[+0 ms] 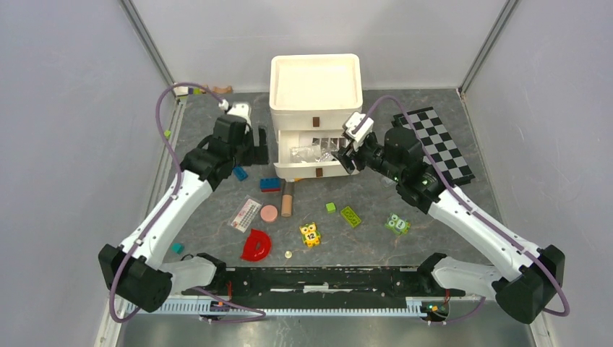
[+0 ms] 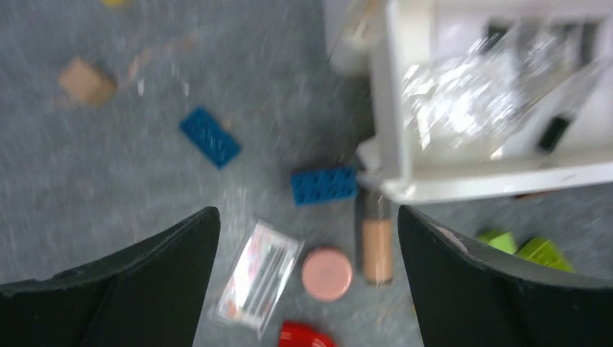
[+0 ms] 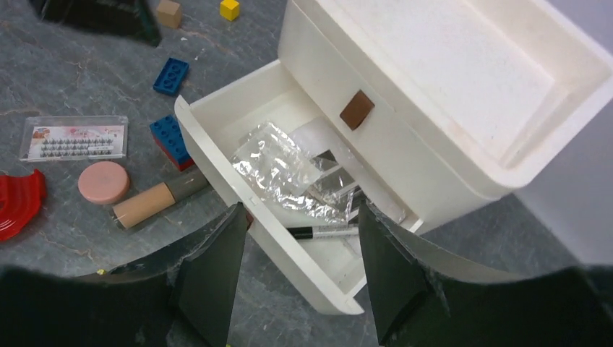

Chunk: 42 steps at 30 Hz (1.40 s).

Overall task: Organize the makeup
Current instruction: Pick up the makeup tool from the center of the board.

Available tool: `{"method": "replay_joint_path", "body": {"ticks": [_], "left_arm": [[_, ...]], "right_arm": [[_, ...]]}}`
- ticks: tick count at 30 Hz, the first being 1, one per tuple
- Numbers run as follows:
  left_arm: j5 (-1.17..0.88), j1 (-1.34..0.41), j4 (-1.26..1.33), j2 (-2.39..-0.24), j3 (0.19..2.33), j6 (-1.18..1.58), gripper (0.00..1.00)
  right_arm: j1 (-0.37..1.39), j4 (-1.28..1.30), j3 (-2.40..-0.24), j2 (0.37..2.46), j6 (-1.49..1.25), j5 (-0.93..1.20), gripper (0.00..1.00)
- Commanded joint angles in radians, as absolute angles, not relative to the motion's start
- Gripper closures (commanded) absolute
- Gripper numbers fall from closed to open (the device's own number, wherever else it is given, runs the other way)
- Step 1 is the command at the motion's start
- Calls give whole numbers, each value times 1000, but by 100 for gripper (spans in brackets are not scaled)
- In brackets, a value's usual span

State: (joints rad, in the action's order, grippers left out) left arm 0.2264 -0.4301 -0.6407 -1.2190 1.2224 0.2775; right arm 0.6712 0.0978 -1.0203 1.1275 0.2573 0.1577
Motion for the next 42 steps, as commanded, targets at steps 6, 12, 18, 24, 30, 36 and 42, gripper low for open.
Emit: {"method": "replay_joint_path", "body": {"ticks": [6,12,18,24,30,36,42], "left_arm": [[273,-398,-759,-1132,888,484,0],[302,-399,-676,-1108,719,606,0],[363,-397,-527,-1136,632,638,0],[388,-396,-518,-1249,678,599,0],[357,-396,-537,-1322,704,577,0],[295,-395,-552,-1364,697,601,0],[260,-394,-535,-1379,678,639,3]], "right_arm": [[670,128,-856,1027,100,86,33],[670,159,-828,1010,112,116,31],[670,158,-798,992,120,139,29],[670,173,-789,981,136,145,28],[671,171,-778,977,137,160,27],[670,161,-765,982,132,164,26],[671,163,-766,986,126,174,25]]}}
